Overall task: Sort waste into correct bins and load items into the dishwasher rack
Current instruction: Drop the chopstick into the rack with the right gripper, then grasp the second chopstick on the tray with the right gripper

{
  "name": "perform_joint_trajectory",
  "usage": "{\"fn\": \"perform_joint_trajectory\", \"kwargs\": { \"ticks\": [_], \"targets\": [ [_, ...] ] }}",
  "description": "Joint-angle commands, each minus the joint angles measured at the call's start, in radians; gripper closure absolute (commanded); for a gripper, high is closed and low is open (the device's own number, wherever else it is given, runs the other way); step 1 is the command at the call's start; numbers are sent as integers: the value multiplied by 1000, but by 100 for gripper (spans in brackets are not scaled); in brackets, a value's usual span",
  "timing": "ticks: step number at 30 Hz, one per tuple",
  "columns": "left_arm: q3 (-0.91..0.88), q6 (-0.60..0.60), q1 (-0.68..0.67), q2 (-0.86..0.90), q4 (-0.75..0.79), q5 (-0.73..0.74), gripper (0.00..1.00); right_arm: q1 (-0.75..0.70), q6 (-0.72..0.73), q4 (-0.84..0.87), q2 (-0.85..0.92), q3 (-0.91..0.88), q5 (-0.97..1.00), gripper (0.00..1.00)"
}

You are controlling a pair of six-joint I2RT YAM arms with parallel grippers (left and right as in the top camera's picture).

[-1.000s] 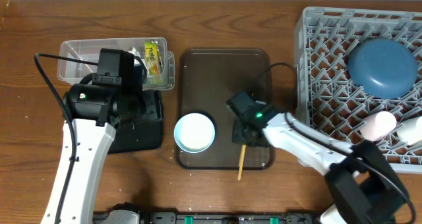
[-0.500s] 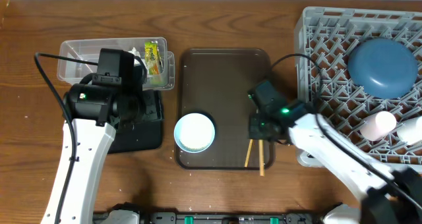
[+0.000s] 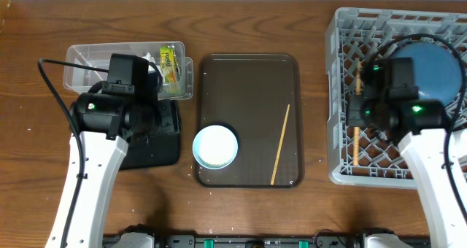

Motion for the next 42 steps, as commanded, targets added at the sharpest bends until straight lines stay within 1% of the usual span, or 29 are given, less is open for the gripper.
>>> {"fn": "perform_joint_trajectory", "kwargs": {
  "ticks": [1,3,6,12,13,14,16,18,21,26,28,33,36,39,42],
  "targets": [
    [7,6,4,2,-3,-13,36,-71,-161,3,60,5,3,99],
    [7,6,4,2,-3,-13,36,-98,-189,10,90,5,3,99],
    [7,6,4,2,-3,-13,36,-125,-189,32,135,5,7,99],
    [7,6,4,2,-7,-13,36,-132,-188,64,196,5,40,98],
    [7,6,4,2,-7,-13,36,-132,-185,72,196,5,50,88],
    [7,6,4,2,-7,-13,36,-131,-185,76,196,5,55,75],
    [7,6,4,2,-7,-13,36,-131,-185,77,192,16,55,63],
    [7,6,4,2,-7,-13,36,-130,-168,68,186,40,54,57],
    [7,6,4,2,-7,-13,36,-119,-131,34,167,97,25,57],
    [7,6,4,2,-7,-13,36,-60,-79,12,124,172,-197,59],
    [7,6,4,2,-7,-13,36,-16,-34,14,118,171,-222,59],
    [7,6,4,2,-7,-13,36,133,27,14,135,139,-213,58],
    [7,6,4,2,-7,-13,36,227,51,35,161,94,-179,54],
    [7,6,4,2,-7,-13,36,306,141,46,207,46,-102,53],
    [7,6,4,2,-7,-13,36,356,206,60,259,9,-95,54]
  ]
}}
